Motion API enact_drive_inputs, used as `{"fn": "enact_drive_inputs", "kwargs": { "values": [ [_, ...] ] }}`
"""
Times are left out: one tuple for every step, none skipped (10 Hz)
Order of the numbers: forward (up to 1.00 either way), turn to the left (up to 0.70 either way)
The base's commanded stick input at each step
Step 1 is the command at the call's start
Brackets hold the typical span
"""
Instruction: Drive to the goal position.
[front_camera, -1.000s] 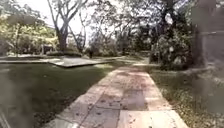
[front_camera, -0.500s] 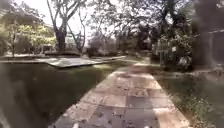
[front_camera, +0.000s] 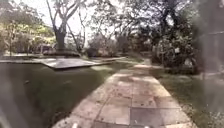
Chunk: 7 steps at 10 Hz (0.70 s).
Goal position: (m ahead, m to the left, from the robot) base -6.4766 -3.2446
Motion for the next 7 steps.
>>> {"fn": "enact_drive_inputs", "kwargs": {
  "values": [
    [0.7, -0.27],
    [0.7, -0.27],
    [0.7, -0.27],
    [0.7, -0.27],
    [0.7, -0.27],
    [0.7, -0.27],
    [0.7, -0.27]
  ]
}}
